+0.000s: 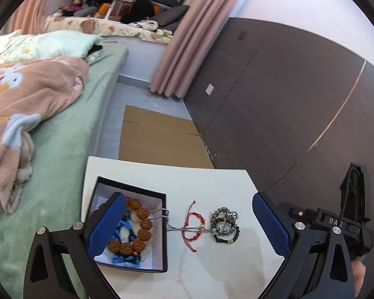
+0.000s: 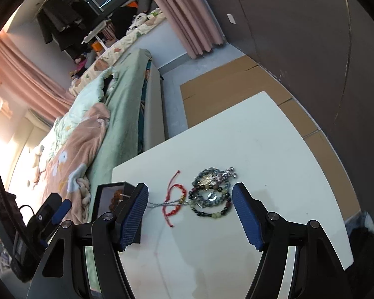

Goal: Organize jewelry
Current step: 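Lower the brown bead bracelet into the black box and open the right tool, then grasp the dark green-and-black bead bracelet with the right tool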

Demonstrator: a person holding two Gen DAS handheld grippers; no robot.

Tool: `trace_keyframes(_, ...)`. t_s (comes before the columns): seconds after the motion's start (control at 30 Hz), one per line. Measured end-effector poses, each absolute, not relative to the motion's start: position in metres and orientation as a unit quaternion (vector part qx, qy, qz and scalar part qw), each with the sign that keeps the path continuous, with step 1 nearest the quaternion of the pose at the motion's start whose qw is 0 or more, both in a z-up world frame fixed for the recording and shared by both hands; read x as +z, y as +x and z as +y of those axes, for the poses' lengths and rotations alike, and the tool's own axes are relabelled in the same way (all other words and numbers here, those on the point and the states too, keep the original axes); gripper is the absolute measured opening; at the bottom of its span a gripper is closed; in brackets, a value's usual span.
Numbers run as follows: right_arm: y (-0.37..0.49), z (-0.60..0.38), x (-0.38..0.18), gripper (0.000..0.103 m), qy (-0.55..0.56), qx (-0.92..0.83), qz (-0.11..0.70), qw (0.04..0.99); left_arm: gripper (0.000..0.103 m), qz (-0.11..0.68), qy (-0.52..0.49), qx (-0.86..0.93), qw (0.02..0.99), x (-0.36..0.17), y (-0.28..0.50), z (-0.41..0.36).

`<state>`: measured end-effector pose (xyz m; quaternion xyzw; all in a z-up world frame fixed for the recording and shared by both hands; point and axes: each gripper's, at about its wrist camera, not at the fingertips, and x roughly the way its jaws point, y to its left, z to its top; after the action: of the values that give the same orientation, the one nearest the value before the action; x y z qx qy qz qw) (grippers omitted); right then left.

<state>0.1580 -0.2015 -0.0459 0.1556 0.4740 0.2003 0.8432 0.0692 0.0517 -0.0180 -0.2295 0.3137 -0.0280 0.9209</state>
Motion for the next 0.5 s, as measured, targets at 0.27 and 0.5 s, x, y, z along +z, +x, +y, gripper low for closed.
trace_keyframes(0.27, 0.184, -0.192, -0.094, 0.053, 0.116, 0.183, 0.539, 0.814, 0.078, 0.333, -0.213, -0.034, 0.918, -0.033, 0.089, 0.038)
trace_keyframes(0.5, 0.201, -0.178, -0.123, 0.041, 0.072, 0.175, 0.574, 0.797, 0.072, 0.336, -0.205, -0.035, 0.919, -0.040, 0.103, 0.035)
